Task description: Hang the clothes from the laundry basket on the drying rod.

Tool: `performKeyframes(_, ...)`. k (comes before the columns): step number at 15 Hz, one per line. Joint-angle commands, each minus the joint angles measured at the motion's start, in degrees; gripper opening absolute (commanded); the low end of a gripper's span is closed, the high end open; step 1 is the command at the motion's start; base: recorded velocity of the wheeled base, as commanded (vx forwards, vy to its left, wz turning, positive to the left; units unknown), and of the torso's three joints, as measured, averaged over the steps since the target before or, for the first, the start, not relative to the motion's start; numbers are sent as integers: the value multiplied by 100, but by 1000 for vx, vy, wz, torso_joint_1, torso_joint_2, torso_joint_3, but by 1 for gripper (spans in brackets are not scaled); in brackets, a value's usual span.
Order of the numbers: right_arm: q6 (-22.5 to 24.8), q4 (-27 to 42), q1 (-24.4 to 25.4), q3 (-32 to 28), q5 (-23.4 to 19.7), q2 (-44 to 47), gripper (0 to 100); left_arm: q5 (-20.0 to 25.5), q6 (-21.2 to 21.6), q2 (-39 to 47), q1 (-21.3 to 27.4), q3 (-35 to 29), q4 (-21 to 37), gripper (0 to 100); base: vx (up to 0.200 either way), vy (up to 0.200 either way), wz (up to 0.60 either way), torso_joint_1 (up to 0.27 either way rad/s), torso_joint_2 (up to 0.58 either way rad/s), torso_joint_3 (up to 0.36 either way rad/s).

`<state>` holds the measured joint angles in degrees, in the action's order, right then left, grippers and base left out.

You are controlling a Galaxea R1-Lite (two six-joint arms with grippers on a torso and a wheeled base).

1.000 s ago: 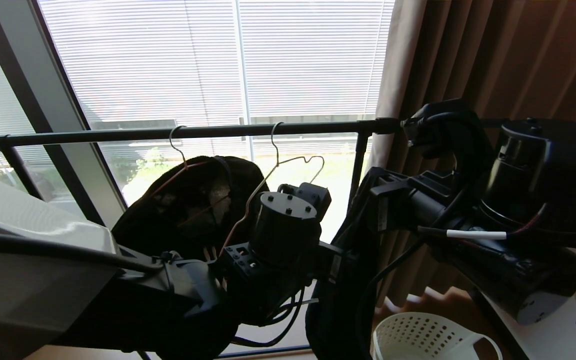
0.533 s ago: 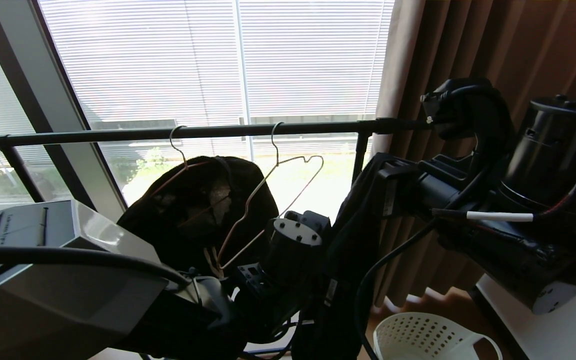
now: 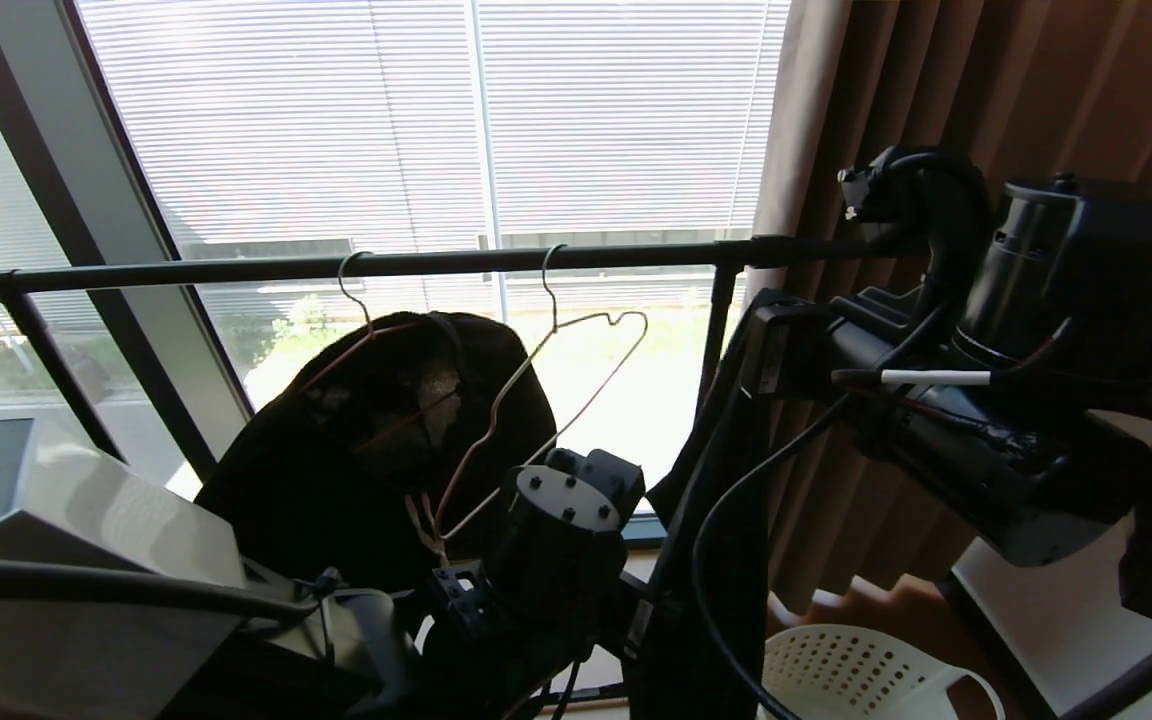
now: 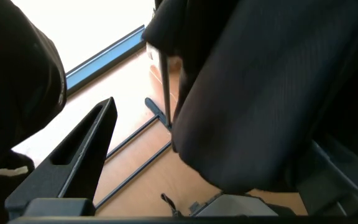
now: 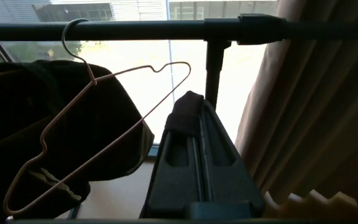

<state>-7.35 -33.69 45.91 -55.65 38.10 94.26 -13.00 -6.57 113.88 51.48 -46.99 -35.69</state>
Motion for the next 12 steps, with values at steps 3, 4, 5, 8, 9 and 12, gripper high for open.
performKeyframes(3, -249, 3, -293, -113, 75, 295, 0, 8, -28, -622, 2, 551, -69, 100, 0, 0, 0, 0, 0, 0)
performKeyframes(4, -258, 3, -302, -104, 84, 321, 0, 8, -28, -745, 2, 639, -104, 100, 0, 0, 0, 0, 0, 0)
performKeyframes(5, -258, 3, -319, -86, 84, 313, 0, -1, -28, -833, 2, 683, -104, 100, 0, 0, 0, 0, 0, 0)
performKeyframes(8, -311, -6, -381, 116, 75, 198, 0, -1, -28, -1448, -24, 1017, -96, 0, 0, 0, 0, 0, 0, 0)
performKeyframes(9, -311, -6, -381, 230, 66, 128, 0, 16, -28, -1624, -112, 1131, -96, 0, 0, 0, 0, 0, 0, 0)
performKeyframes(12, -364, -14, -363, 511, 40, -180, 0, 51, -28, -1852, -507, 1316, -96, 0, 0, 0, 0, 0, 0, 0)
